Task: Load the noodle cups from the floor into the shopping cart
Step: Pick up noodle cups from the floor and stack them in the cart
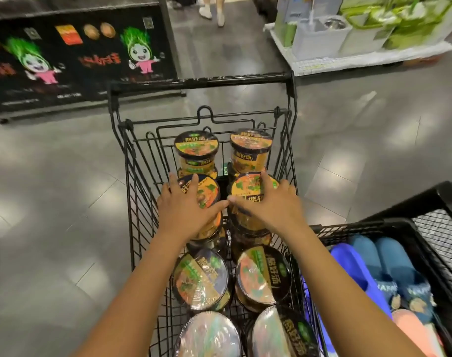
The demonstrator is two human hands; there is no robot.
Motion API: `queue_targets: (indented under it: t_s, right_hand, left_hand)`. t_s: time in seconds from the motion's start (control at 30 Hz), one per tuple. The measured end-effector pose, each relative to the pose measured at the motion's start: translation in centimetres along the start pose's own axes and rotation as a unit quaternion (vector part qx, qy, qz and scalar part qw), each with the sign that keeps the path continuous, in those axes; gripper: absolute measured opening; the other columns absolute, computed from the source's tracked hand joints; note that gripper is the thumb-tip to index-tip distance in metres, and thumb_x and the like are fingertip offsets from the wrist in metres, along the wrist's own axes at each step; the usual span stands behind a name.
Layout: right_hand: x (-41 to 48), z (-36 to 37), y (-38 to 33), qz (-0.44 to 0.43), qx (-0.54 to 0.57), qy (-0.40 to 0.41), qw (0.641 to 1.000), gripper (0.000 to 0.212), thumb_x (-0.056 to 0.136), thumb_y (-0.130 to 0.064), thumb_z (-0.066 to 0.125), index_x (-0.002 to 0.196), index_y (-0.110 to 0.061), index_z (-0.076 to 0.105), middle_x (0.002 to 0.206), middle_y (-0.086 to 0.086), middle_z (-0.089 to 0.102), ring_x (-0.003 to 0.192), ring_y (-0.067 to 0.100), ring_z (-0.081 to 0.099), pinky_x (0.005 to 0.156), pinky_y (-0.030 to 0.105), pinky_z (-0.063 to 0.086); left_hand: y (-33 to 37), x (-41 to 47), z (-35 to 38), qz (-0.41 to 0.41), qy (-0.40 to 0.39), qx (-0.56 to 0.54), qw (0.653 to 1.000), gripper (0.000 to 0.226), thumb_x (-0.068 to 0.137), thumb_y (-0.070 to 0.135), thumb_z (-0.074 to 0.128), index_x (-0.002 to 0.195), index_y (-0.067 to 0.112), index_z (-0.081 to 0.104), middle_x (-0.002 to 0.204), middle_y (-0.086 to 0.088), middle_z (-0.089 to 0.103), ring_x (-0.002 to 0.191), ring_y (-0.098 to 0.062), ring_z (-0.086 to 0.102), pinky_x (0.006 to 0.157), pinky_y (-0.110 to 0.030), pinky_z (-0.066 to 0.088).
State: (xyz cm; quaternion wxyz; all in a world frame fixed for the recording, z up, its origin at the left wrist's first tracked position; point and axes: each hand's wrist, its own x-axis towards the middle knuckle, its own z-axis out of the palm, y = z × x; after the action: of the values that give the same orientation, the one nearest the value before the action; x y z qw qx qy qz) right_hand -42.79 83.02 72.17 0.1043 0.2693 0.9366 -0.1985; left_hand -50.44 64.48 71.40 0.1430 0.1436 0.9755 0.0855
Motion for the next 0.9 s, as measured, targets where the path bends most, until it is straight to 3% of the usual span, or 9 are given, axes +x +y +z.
queue_targets:
  t_s: [0.13, 0.3, 0.47, 0.67, 0.77, 0.9]
  right_hand:
    - [-1.4, 0.2, 0.2, 0.030, 0.043, 0.047, 0.997, 0.118, 0.060, -0.096, 0.033, 0.153, -0.027, 0.014, 0.138, 0.021, 0.038, 0.130, 0.038, 0.034, 0.105, 0.045, 0.035]
    - [-4.8, 1.3, 0.3, 0.076, 0.087, 0.045, 0.992, 0.123, 0.055, -0.100, 0.027, 0.152, -0.025, 0.015, 0.141, 0.020, 0.039, 0.132, 0.038, 0.032, 0.108, 0.048, 0.033]
    - [-11.0, 2.4, -1.0, 0.129, 0.100, 0.132, 0.978, 0.120, 0.060, -0.094, 0.033, 0.152, -0.019, 0.020, 0.140, 0.023, 0.040, 0.131, 0.039, 0.034, 0.108, 0.048, 0.032]
    - [-21.3, 5.7, -3.3, 0.191, 0.103, 0.226, 0.950, 0.121, 0.058, -0.099, 0.020, 0.142, -0.015, 0.040, 0.126, 0.025, 0.051, 0.119, 0.041, 0.044, 0.098, 0.046, 0.037]
    - [-26.9, 8.0, -4.1, 0.210, 0.105, 0.255, 0.938, 0.109, 0.065, -0.092, 0.031, 0.140, -0.014, 0.044, 0.119, 0.023, 0.055, 0.112, 0.040, 0.048, 0.095, 0.047, 0.041]
    - [-34.2, 11.4, -4.8, 0.258, 0.089, 0.289, 0.918, 0.099, 0.070, -0.087, 0.039, 0.135, -0.014, 0.049, 0.110, 0.019, 0.057, 0.105, 0.038, 0.050, 0.088, 0.045, 0.045]
  left_hand:
    - [-0.3, -0.8, -0.1, 0.020, 0.005, -0.013, 1.000, 0.105, 0.068, 0.092, 0.025, 0.153, 0.031, 0.012, 0.159, -0.019, 0.002, 0.145, -0.040, 0.004, 0.116, -0.054, 0.013]
    - [-1.5, -2.2, 0.1, 0.068, 0.002, -0.015, 0.998, 0.097, 0.074, 0.087, 0.027, 0.153, 0.033, 0.011, 0.160, -0.018, -0.002, 0.146, -0.039, -0.001, 0.117, -0.051, 0.007]
    - [-3.8, -4.4, -0.2, 0.123, -0.001, -0.039, 0.992, 0.097, 0.073, 0.087, 0.024, 0.153, 0.035, 0.004, 0.159, -0.021, -0.005, 0.145, -0.041, -0.001, 0.117, -0.053, 0.006]
    - [-6.6, -10.8, -0.5, 0.213, -0.015, -0.034, 0.976, 0.097, 0.078, 0.082, 0.029, 0.154, 0.025, 0.010, 0.159, -0.021, -0.006, 0.146, -0.039, -0.003, 0.118, -0.052, 0.007]
    - [-7.4, -14.7, -0.3, 0.267, -0.032, -0.015, 0.963, 0.091, 0.082, 0.077, 0.034, 0.154, 0.024, 0.012, 0.160, -0.018, -0.008, 0.146, -0.038, -0.003, 0.118, -0.050, 0.007]
    - [-7.9, -20.8, 1.0, 0.363, -0.051, -0.013, 0.930, 0.091, 0.082, 0.077, 0.030, 0.153, 0.021, 0.018, 0.159, -0.021, 0.003, 0.145, -0.039, 0.005, 0.116, -0.050, 0.010]
